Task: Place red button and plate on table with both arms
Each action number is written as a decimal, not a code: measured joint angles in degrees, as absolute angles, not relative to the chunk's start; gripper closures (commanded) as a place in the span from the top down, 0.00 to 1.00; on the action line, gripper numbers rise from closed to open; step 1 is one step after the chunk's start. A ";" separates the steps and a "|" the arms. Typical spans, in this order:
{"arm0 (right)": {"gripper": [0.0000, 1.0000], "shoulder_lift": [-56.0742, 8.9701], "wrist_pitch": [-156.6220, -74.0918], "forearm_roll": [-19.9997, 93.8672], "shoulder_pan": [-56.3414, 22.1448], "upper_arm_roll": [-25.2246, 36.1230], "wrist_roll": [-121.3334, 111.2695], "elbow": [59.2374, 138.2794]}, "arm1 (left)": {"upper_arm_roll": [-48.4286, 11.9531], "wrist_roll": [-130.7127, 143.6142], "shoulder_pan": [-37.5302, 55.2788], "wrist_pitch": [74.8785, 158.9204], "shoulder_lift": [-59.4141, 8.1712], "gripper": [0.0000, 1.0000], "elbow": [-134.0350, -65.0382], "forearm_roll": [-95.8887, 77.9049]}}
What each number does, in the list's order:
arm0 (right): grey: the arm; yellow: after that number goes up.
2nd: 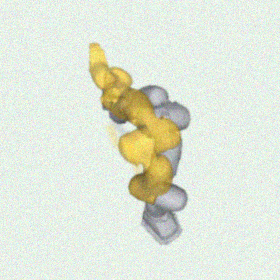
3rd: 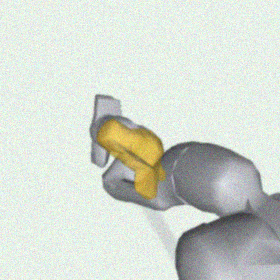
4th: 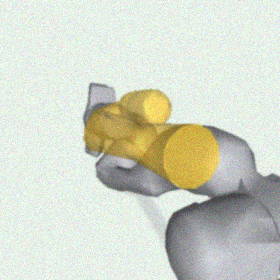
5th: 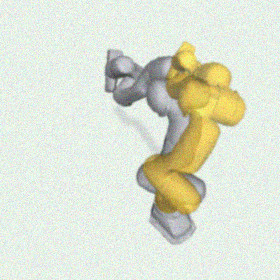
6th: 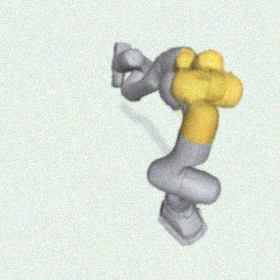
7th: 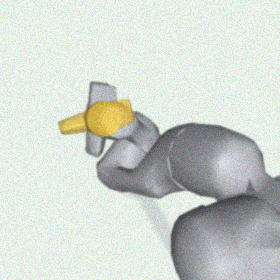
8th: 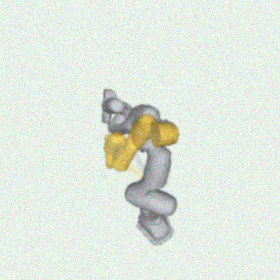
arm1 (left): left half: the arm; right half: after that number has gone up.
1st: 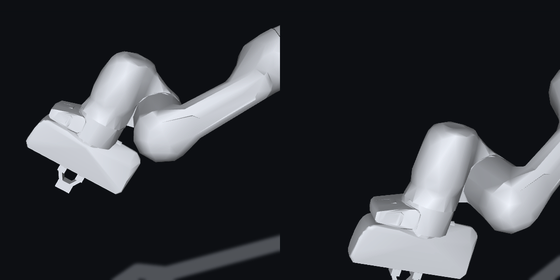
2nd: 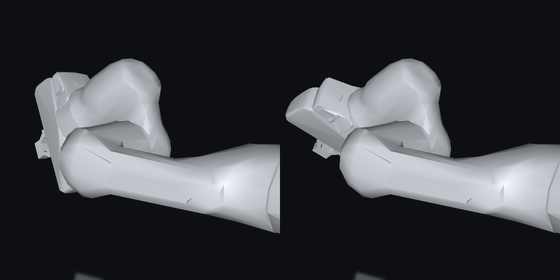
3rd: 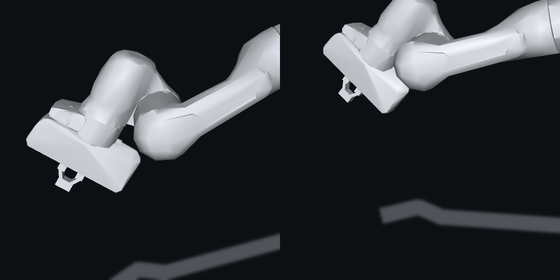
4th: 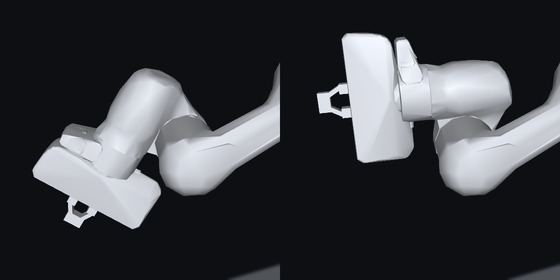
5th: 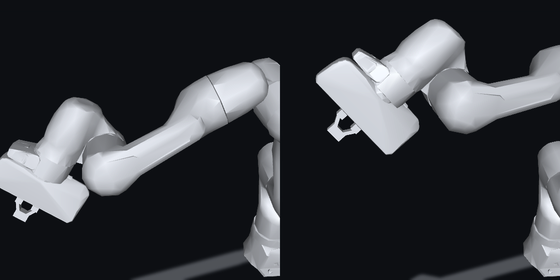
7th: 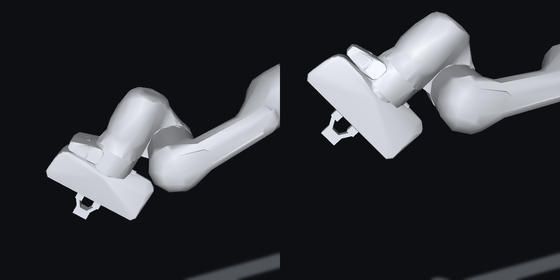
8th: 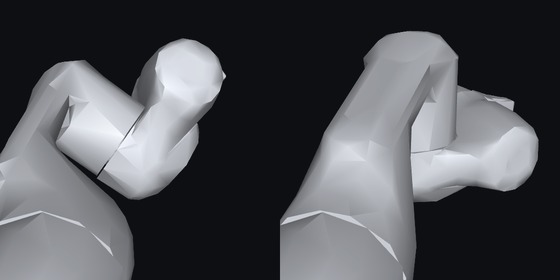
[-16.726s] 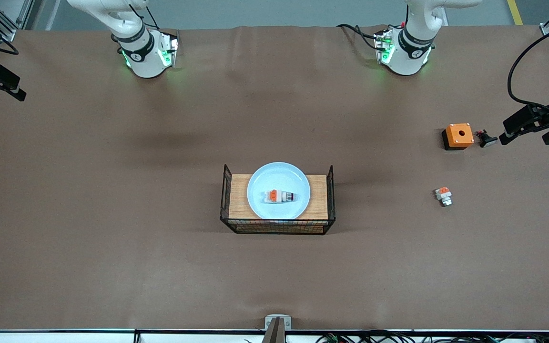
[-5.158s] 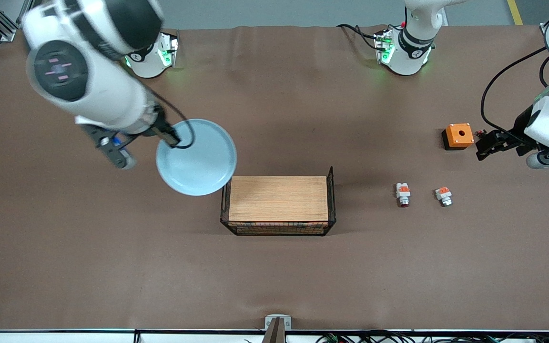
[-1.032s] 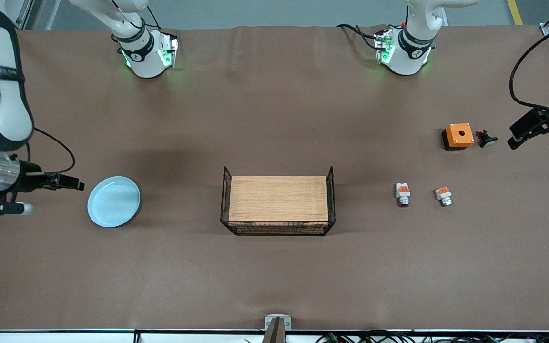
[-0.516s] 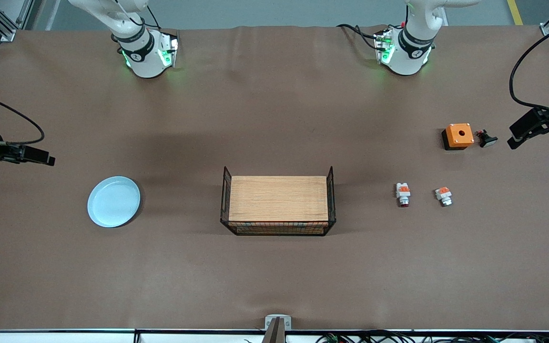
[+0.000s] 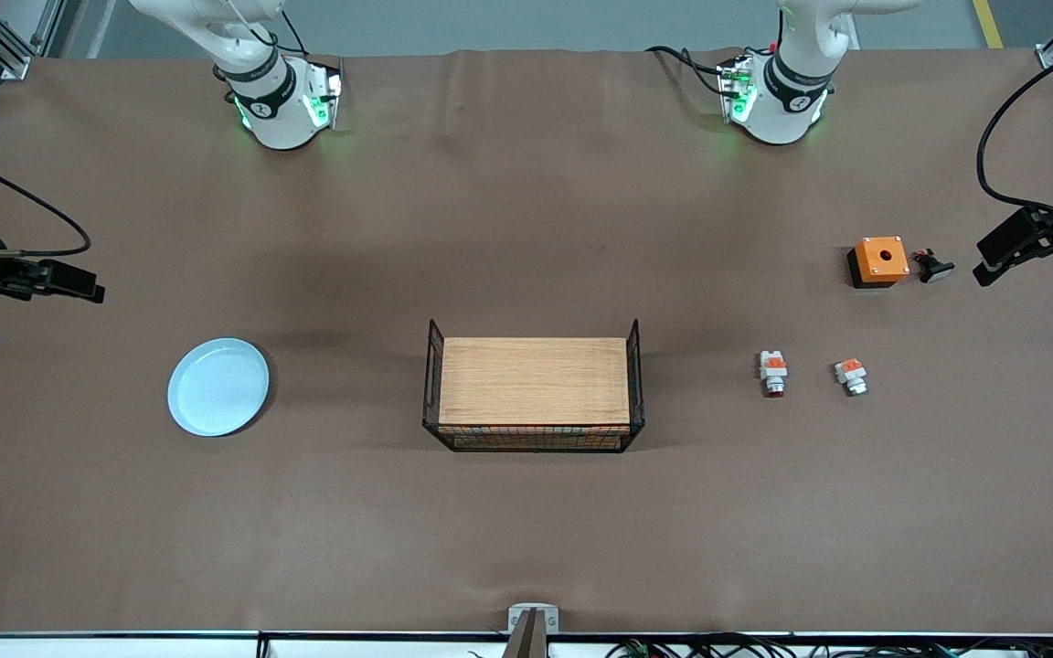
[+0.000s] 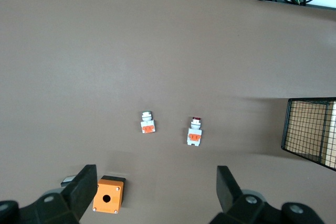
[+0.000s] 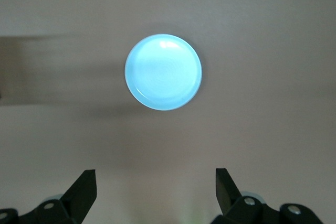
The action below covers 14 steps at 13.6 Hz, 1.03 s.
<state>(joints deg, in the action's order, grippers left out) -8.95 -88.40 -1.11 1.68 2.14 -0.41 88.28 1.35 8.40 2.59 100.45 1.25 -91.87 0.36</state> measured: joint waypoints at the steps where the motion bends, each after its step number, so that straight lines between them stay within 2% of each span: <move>1: 1.00 -8.95 -87.44 -1.77 0.74 2.10 1.65 88.03 | 1.35 8.40 2.59 100.45 1.25 1.00 -91.87 0.36; 9: 1.00 -8.96 -86.19 -1.94 0.17 2.54 1.75 85.52 | 1.35 8.40 2.59 100.40 1.24 1.00 -91.87 0.36; 14: 1.00 -8.96 -83.31 -1.90 0.17 2.64 1.70 79.12 | 1.35 8.40 2.59 100.37 1.23 1.00 -91.87 0.36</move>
